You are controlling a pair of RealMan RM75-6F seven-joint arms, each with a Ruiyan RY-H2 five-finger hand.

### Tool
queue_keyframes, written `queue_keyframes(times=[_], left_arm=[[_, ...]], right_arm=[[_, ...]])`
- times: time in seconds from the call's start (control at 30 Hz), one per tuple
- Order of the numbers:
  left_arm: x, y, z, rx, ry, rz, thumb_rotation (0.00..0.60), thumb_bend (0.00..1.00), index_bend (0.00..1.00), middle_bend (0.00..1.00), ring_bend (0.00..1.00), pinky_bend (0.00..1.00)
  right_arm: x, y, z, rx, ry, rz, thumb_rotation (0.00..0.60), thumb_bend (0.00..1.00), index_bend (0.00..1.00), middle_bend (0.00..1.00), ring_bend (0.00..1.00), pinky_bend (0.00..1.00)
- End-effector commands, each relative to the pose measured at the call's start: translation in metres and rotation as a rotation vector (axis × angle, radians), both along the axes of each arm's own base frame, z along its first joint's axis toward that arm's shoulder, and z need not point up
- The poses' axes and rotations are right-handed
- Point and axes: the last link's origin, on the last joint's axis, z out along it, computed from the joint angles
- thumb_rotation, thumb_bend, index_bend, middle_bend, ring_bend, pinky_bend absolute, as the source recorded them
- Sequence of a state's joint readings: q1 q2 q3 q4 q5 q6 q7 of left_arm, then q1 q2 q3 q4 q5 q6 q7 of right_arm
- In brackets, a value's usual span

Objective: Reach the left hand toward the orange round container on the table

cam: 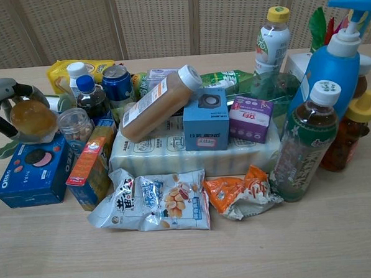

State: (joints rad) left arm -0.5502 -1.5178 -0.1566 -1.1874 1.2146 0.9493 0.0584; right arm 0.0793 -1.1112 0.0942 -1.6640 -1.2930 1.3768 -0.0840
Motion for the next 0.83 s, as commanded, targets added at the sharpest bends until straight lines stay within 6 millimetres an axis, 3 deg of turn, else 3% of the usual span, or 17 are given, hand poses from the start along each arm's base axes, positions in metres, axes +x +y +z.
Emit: queue_keyframes(times=[0.03,0.27,0.5,0.63,0.83], left_arm=[[0.001,-0.003,0.015,0.039,-0.035,-0.009,0.600,0.30,0.68,0.64,0.90,0.46],[0.018,-0.009,0.065,0.148,-0.134,-0.047,0.600,0.30,0.68,0.65,0.90,0.46],[0.051,-0.013,0.122,0.242,-0.232,-0.094,0.600,0.30,0.68,0.65,0.90,0.46],[0.065,-0.016,0.142,0.286,-0.276,-0.110,0.600,0.30,0.68,0.65,0.89,0.45],[0.073,-0.019,0.152,0.297,-0.305,-0.114,0.600,0.30,0.68,0.65,0.89,0.45]], right_arm=[[0.000,0.000,-0.002,0.005,-0.003,0.001,0.276,0.00,0.00,0.00,0.00,0.00],[0.000,-0.002,-0.006,0.015,-0.016,0.013,0.280,0.00,0.00,0.00,0.00,0.00],[-0.003,-0.001,-0.016,0.032,-0.046,0.017,0.284,0.00,0.00,0.00,0.00,0.00],[-0.004,-0.002,-0.024,0.044,-0.063,0.019,0.278,0.00,0.00,0.00,0.00,0.00],[-0.005,-0.006,-0.025,0.045,-0.066,0.023,0.282,0.00,0.00,0.00,0.00,0.00]])
